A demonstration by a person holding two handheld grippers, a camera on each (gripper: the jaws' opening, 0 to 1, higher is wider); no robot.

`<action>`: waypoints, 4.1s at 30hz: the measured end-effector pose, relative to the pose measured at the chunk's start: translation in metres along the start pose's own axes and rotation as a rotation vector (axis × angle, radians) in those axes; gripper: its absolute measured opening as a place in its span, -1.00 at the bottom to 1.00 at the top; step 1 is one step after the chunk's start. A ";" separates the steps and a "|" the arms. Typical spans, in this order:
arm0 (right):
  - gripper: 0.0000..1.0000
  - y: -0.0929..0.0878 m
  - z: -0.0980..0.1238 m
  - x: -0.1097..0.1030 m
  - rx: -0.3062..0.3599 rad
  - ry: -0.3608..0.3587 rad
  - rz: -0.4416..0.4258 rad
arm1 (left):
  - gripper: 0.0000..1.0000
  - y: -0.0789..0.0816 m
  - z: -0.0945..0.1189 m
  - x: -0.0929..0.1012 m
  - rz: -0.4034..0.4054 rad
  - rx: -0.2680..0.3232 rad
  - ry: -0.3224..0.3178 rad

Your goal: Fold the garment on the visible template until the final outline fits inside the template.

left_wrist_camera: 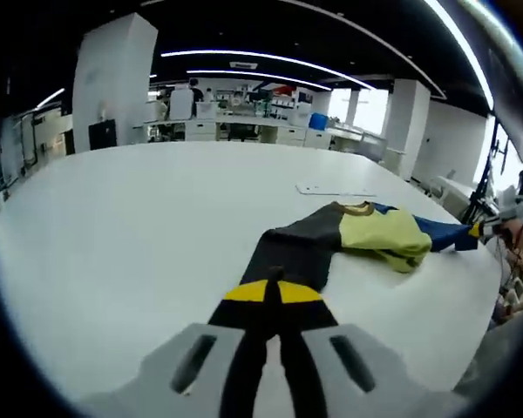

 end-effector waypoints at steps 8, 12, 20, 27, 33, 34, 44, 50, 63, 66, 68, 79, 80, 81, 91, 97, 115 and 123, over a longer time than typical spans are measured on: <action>-1.00 0.007 -0.018 0.022 -0.066 0.000 0.013 | -1.00 -0.011 -0.006 -0.028 -0.017 -0.037 0.066; -1.00 0.010 -0.025 0.034 -0.107 0.016 0.013 | -1.00 -0.012 -0.008 -0.044 -0.039 -0.036 0.105; -1.00 0.017 -0.027 0.041 -0.141 0.068 0.014 | -1.00 -0.015 -0.007 -0.056 -0.019 -0.036 0.155; -0.99 0.019 -0.050 0.055 -0.138 0.062 -0.038 | -1.00 -0.020 -0.012 -0.059 -0.040 -0.060 0.198; -0.80 0.022 -0.059 0.063 -0.119 0.065 -0.118 | -0.85 -0.018 -0.011 -0.056 -0.048 -0.050 0.193; -0.75 0.022 -0.059 0.064 -0.121 0.059 -0.120 | -0.79 -0.018 -0.011 -0.056 -0.057 -0.050 0.195; 0.16 0.029 -0.054 0.059 -0.062 0.064 -0.115 | -0.11 -0.011 -0.007 -0.026 -0.142 -0.036 0.150; 0.62 0.041 -0.037 0.037 0.018 0.162 -0.087 | 0.42 -0.007 -0.001 0.008 -0.134 -0.005 0.071; 0.81 0.060 -0.010 -0.063 0.083 0.398 0.101 | 0.81 -0.001 0.012 0.055 -0.229 0.007 -0.051; 0.82 0.063 -0.005 -0.093 0.088 0.453 0.170 | 0.83 -0.002 0.013 0.059 -0.242 0.012 -0.073; 0.81 0.065 -0.001 -0.107 0.096 0.476 0.194 | 0.85 -0.001 0.013 0.059 -0.247 0.012 -0.084; 0.70 0.066 0.016 -0.181 0.120 0.576 0.350 | 0.89 -0.006 0.014 0.062 -0.280 0.009 -0.148; 0.69 0.065 0.017 -0.188 0.120 0.585 0.375 | 0.87 -0.007 0.015 0.065 -0.283 0.008 -0.157; 0.69 0.065 0.017 -0.192 0.118 0.588 0.388 | 0.83 -0.007 0.015 0.067 -0.282 0.011 -0.167; 0.35 0.060 0.003 -0.237 0.120 0.553 0.515 | 0.76 -0.014 0.017 0.098 -0.322 0.002 -0.227; 0.01 0.058 -0.008 -0.248 0.128 0.477 0.558 | 0.72 -0.018 0.017 0.105 -0.323 0.005 -0.232; -0.25 0.061 -0.067 -0.263 0.014 0.398 0.531 | 0.70 -0.038 0.016 0.111 -0.310 -0.030 -0.244; -0.63 0.070 -0.072 -0.253 0.004 0.396 0.480 | 0.64 -0.055 0.020 0.116 -0.325 -0.058 -0.262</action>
Point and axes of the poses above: the point that each gripper's makers call its tool centre point, and the gripper's own axes: z roughly backward along the fingers, x roughly to its right, y roughly out of its top, the point moved 5 cm from there along z, roughly backward along the fingers, and after that the axes turned 15 degrees about -x, right-handed, at the moved point
